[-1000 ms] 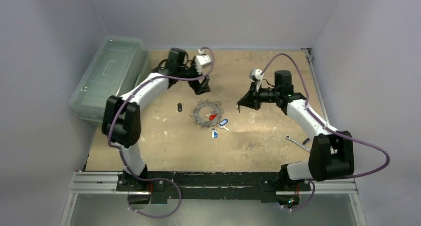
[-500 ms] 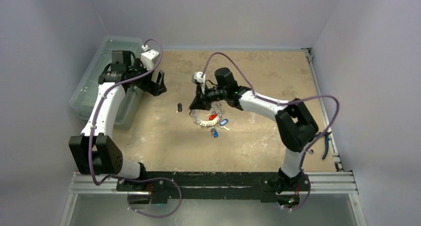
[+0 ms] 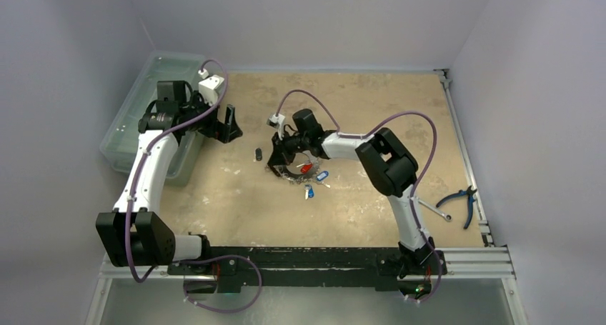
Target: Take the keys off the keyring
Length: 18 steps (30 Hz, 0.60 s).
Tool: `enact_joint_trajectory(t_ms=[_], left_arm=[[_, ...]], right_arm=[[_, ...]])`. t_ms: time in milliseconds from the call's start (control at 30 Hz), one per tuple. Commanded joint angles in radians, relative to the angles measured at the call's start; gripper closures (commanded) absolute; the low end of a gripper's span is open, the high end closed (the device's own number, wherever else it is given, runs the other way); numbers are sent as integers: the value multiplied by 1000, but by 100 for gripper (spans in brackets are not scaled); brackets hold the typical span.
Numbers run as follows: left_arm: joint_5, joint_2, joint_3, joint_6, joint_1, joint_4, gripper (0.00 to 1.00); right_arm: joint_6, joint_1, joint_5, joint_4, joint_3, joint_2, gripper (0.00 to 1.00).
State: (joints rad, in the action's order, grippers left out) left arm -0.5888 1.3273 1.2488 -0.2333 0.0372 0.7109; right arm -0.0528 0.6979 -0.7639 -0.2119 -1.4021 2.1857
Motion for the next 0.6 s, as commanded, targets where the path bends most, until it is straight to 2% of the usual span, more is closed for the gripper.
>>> enact_joint_trajectory(t_ms=[0, 100, 233, 333, 567], left_arm=[[-42, -10, 21, 37, 1, -47, 1], [-51, -7, 13, 35, 1, -59, 1], [-56, -1, 12, 24, 1, -65, 1], [-73, 5, 9, 17, 1, -70, 1], [-96, 19, -2, 25, 0, -95, 1]], right_arm=[[72, -31, 117, 141, -3, -27, 100], [157, -76, 173, 314, -5, -39, 100], [262, -163, 234, 446, 19, -76, 100], [280, -206, 226, 473, 32, -114, 100], [216, -141, 139, 393, -78, -123, 100]])
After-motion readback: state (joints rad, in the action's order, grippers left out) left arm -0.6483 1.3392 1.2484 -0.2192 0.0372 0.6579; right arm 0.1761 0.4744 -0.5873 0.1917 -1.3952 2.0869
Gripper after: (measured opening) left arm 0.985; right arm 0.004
